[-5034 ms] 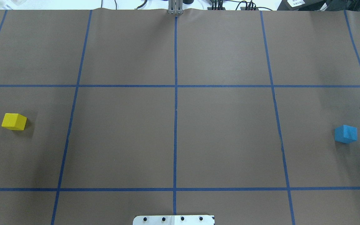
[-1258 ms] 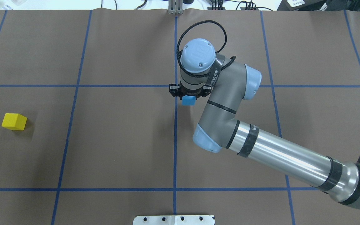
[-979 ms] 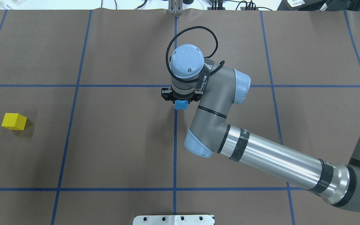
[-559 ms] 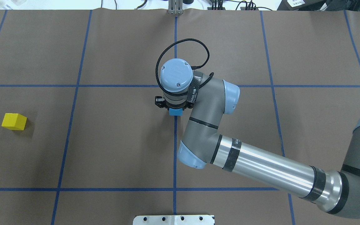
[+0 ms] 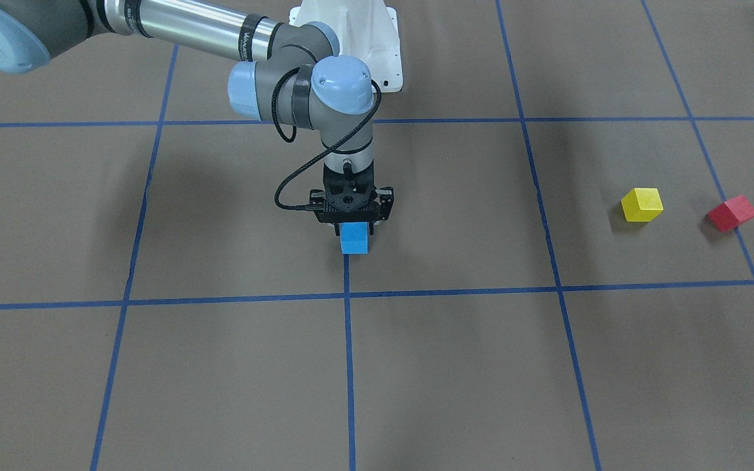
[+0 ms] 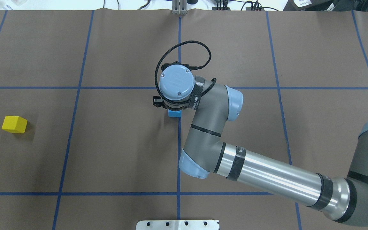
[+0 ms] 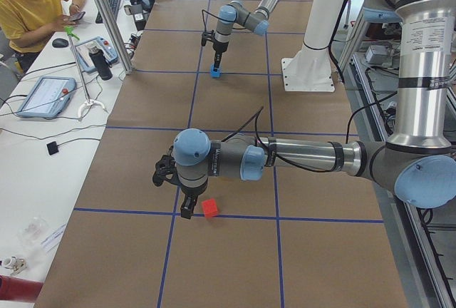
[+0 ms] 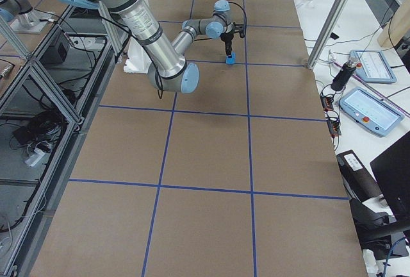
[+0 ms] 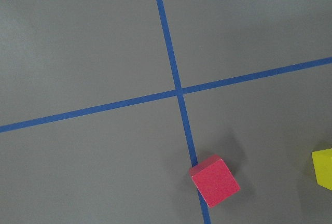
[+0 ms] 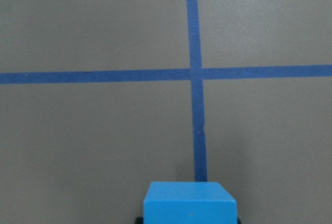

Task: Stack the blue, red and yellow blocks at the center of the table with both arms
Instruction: 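Open the right gripper and withdraw the right arm away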

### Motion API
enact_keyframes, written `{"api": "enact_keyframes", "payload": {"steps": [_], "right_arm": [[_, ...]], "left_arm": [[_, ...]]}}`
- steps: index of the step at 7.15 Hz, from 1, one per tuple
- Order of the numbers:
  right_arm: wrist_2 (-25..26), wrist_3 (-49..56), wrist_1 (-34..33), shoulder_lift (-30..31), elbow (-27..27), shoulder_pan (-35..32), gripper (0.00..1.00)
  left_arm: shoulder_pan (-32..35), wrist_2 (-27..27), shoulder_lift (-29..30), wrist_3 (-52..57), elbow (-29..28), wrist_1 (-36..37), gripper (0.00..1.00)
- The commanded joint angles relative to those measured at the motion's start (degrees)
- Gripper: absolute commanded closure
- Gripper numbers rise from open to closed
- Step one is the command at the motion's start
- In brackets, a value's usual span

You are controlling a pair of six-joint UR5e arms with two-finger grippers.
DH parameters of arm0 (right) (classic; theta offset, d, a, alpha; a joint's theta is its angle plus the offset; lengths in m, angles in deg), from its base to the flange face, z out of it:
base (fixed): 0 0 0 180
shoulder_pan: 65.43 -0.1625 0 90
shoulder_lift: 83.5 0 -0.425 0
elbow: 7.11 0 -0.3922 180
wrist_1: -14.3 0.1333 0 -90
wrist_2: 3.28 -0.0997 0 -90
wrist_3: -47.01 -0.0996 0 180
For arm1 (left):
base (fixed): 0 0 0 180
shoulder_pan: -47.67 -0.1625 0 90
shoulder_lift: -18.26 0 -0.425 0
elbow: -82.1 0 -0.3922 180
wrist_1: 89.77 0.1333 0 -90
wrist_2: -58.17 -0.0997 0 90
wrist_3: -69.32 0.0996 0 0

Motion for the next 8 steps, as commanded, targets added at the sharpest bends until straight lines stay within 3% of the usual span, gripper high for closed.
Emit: {"api": "enact_keyframes", "payload": {"steps": [1, 3, 5, 7, 8], "right_arm": [[-1.3, 3.0, -0.3, 1.4, -1.1, -2.5, 0.00], [-3.5, 7.9, -4.3, 1.5, -2.8, -6.3, 0.00], [-12.4, 15.8, -8.2, 3.2, -7.2, -14.7, 0.00], [-19.5, 28.8, -8.1, 10.1, -11.3, -23.4, 0.00], [-22.6, 35.9, -7.8, 14.4, -13.3, -27.4, 0.00]], "left_arm": [[0.0, 0.0, 0.0, 0.0, 0.0, -0.1, 0.00], [0.0, 0.0, 0.4, 0.1, 0.6, -0.1, 0.00], [-0.3, -0.4, 5.8, -0.4, -0.1, -10.2, 0.00], [-0.8, 0.1, 7.0, -11.0, 0.4, -14.8, 0.00], [-3.2, -0.1, 6.3, -14.9, 0.1, -20.4, 0.00]]}}
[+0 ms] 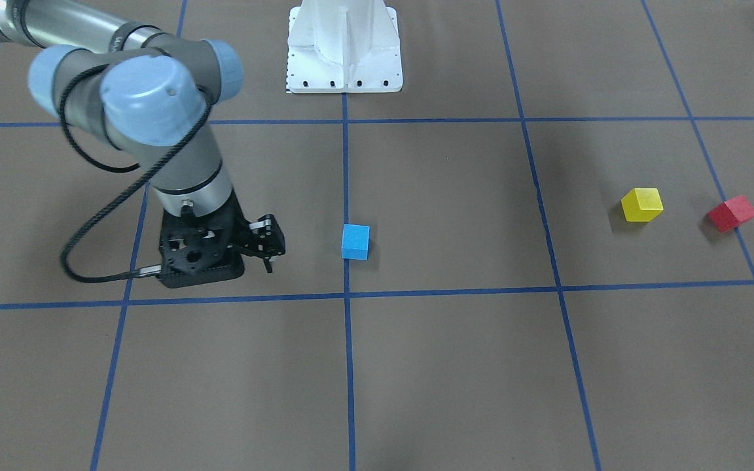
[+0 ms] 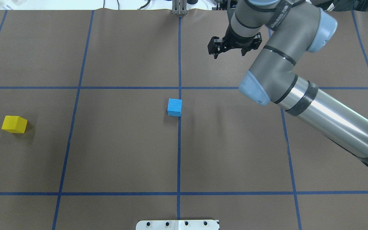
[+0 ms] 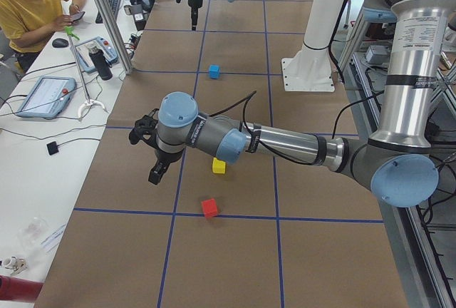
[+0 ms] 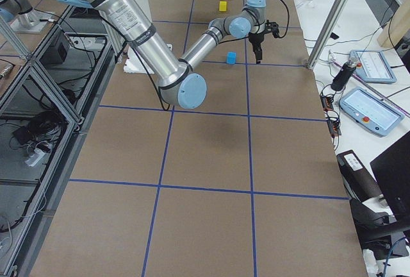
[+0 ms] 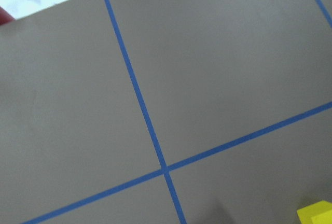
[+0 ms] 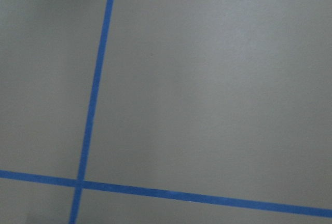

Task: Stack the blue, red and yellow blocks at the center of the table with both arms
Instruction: 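Open the right gripper and withdraw the right arm away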

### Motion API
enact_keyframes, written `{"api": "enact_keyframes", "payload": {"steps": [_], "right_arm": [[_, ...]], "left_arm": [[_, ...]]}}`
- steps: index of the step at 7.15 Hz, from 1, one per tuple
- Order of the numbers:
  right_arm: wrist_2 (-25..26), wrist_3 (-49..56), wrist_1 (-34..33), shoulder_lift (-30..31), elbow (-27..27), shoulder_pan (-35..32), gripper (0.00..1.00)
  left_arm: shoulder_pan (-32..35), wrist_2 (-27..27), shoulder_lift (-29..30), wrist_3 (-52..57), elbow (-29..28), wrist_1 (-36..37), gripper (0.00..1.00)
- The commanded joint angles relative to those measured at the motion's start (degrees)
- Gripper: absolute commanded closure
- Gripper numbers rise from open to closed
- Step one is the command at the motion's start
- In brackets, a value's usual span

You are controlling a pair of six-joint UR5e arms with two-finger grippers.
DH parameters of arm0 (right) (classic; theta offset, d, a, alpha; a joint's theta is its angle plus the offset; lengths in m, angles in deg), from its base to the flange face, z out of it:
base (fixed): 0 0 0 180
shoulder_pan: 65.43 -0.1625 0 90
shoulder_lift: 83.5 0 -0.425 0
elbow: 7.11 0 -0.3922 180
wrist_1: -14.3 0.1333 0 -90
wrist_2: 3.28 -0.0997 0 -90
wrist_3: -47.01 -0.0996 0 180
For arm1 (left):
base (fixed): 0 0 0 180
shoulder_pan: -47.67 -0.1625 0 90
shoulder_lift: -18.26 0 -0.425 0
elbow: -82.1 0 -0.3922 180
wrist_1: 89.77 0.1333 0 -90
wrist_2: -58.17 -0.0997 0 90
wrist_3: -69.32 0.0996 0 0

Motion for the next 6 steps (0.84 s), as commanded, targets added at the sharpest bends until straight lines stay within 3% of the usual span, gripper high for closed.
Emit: {"api": "enact_keyframes", "payload": {"steps": [1, 3, 6], "right_arm": [[-6.7, 15.8, 0.9, 9.8, -4.1, -8.1, 0.00], [-10.1, 26.5, 1.2, 16.3, -6.1, -13.8, 0.00], [-18.9, 43.8, 1.5, 27.1, -6.1, -25.5, 0.00]], "left_arm": [[-4.9, 0.0, -2.3, -9.2, -0.4, -9.9, 0.00], [-7.5, -0.6, -7.6, -23.0, -0.8, -11.3, 0.00], [-8.5, -3.5, -11.9, -25.9, -3.4, -13.1, 0.00]]}}
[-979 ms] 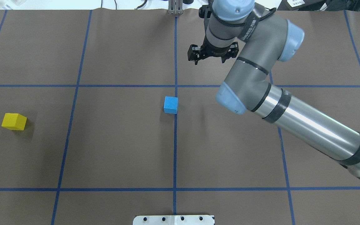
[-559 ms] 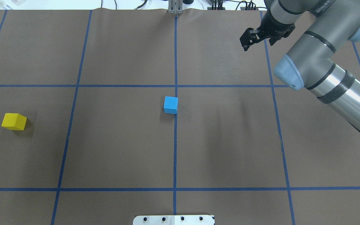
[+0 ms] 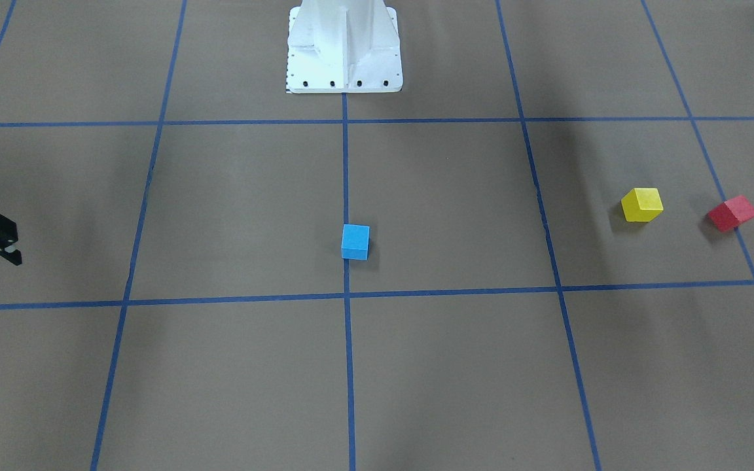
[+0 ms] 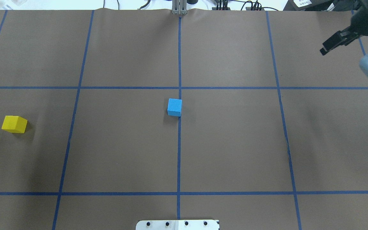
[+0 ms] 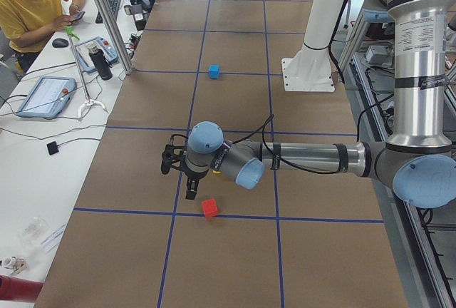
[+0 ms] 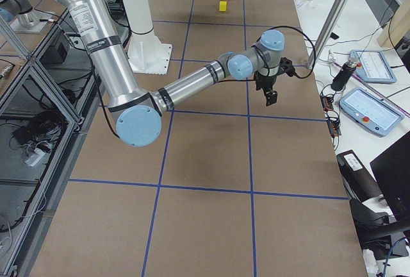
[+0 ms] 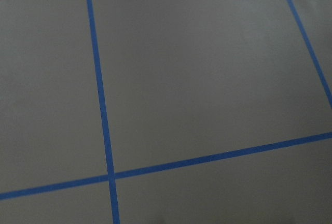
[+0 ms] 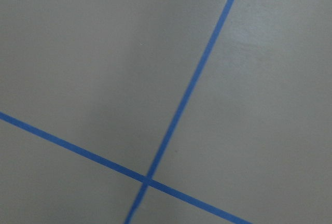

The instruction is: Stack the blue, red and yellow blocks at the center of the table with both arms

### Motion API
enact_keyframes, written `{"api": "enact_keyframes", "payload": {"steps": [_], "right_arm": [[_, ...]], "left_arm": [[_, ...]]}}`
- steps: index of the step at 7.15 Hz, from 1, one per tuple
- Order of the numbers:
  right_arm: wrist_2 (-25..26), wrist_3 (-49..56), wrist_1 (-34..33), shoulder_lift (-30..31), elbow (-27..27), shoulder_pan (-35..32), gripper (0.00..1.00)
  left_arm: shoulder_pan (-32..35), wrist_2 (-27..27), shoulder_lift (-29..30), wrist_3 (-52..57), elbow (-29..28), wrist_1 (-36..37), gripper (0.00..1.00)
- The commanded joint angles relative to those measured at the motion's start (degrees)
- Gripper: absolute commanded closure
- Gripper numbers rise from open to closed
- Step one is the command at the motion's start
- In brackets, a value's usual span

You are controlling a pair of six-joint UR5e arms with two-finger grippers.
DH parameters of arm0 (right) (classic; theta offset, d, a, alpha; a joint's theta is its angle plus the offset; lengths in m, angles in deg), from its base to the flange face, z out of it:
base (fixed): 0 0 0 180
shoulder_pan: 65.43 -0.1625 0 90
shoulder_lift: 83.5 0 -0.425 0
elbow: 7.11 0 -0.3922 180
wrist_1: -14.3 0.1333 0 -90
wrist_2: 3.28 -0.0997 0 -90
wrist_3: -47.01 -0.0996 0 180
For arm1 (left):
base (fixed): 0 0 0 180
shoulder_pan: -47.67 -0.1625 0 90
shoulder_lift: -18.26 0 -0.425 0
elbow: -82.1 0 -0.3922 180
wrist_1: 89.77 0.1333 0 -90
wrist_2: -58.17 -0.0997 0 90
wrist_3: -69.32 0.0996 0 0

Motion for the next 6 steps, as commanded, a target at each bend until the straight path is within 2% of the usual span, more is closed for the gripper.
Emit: {"api": "enact_keyframes", "payload": {"steps": [1, 2, 3, 4, 6], "right_arm": [[-2.6, 11.8, 0.1, 7.7, -0.1, -7.2, 0.00], [-2.5, 16.5, 0.1, 10.1, 0.0, -9.1, 0.00], [-2.4, 16.9, 1.3, 11.2, -0.1, -9.4, 0.00], [-2.3, 16.9, 2.5, 11.9, 0.0, -9.4, 0.00], [-2.2, 16.9, 2.6, 12.1, 0.1, -9.4, 0.00]], "left_arm": [[-2.1, -3.7, -1.1, -1.7, -4.9, -5.3, 0.00], [-4.4, -5.2, -1.0, -4.6, -8.0, -9.1, 0.00], [-8.5, -10.1, -1.0, -8.1, -8.3, -12.3, 0.00], [-11.7, -12.3, -0.9, -8.2, -8.3, -12.5, 0.00], [-12.7, -12.0, -1.1, -10.1, -9.1, -12.9, 0.00]]}}
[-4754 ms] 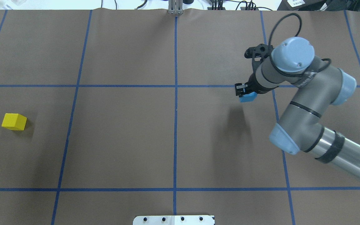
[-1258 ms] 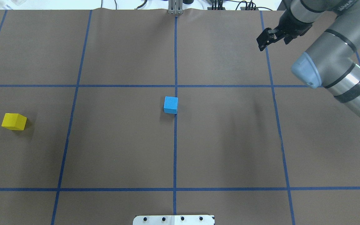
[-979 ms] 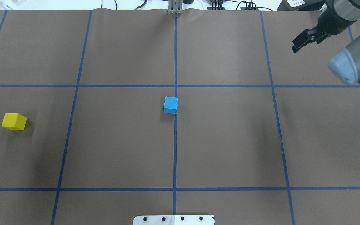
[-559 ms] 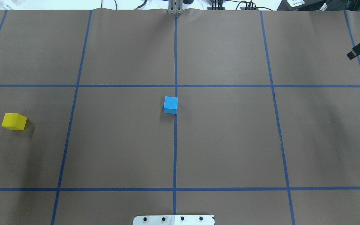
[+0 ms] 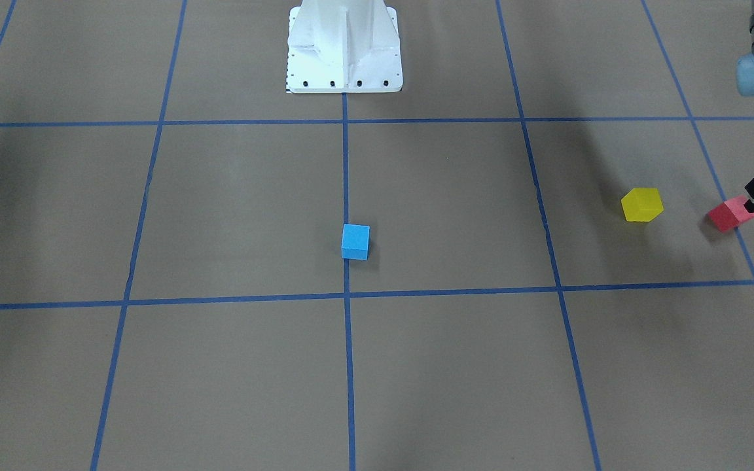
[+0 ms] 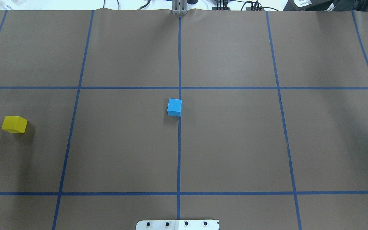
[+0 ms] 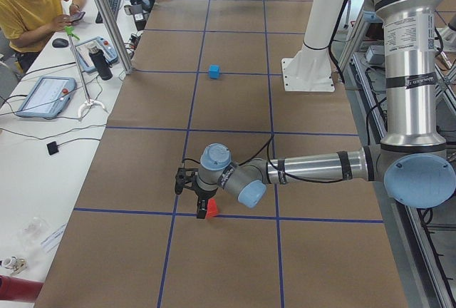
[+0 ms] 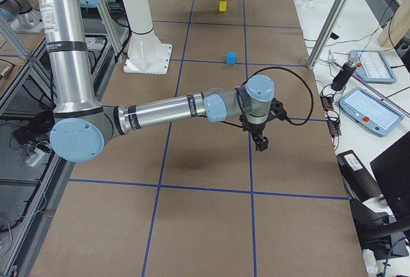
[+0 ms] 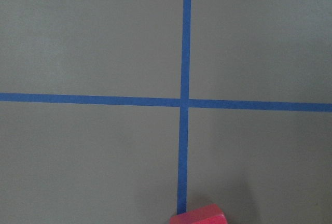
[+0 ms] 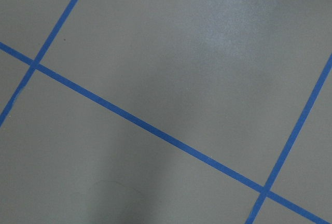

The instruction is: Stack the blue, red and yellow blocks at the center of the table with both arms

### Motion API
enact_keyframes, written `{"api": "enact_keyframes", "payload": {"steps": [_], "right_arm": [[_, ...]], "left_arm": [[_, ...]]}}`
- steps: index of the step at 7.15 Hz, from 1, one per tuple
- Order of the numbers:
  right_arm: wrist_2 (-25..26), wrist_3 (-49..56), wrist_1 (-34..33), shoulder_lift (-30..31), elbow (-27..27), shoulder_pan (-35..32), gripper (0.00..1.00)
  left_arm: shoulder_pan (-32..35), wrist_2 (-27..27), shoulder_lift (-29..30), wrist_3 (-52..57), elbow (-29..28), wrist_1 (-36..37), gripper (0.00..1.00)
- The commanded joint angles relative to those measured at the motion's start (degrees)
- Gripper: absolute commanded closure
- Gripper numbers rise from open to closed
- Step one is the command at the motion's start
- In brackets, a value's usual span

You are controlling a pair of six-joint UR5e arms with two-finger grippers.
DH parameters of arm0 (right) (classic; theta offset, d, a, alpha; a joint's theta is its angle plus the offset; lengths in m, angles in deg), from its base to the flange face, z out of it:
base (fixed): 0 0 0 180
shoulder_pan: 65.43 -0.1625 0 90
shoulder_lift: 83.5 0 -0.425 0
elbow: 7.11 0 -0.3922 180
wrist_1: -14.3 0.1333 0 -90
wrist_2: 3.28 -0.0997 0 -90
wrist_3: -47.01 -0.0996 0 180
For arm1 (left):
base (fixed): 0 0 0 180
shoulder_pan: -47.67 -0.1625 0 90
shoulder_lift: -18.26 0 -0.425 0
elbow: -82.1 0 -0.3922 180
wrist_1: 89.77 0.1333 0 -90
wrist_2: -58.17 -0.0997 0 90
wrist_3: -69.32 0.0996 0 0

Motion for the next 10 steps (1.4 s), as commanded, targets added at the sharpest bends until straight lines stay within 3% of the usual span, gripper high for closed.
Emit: {"api": "enact_keyframes", "payload": {"steps": [1, 3, 7, 8, 9, 10], "right_arm": [[0.2, 0.1, 0.2, 0.2, 0.2, 0.0, 0.00], [0.3, 0.1, 0.3, 0.3, 0.2, 0.0, 0.00], [0.5, -0.5, 0.3, 3.0, 0.6, -0.7, 0.00], [0.8, -0.4, 0.3, 3.1, 0.6, -0.7, 0.00], [0.9, -0.4, 0.8, 3.1, 0.6, -0.7, 0.00], [0.9, -0.4, 0.9, 3.1, 0.6, -0.7, 0.00]], "left_arm": [[-1.3, -0.6, -0.1, -1.7, -1.5, -0.6, 0.00], [-2.6, -0.6, -0.2, -2.7, -4.8, -5.0, 0.00], [-5.3, -0.7, 0.1, -7.7, -5.5, -6.4, 0.00], [-5.6, -0.7, 0.1, -7.7, -5.7, -6.5, 0.04], [-6.4, -0.8, 0.1, -7.4, -6.3, -6.6, 0.19], [-7.6, -0.9, 0.2, -7.1, -6.7, -6.7, 0.25]]}}
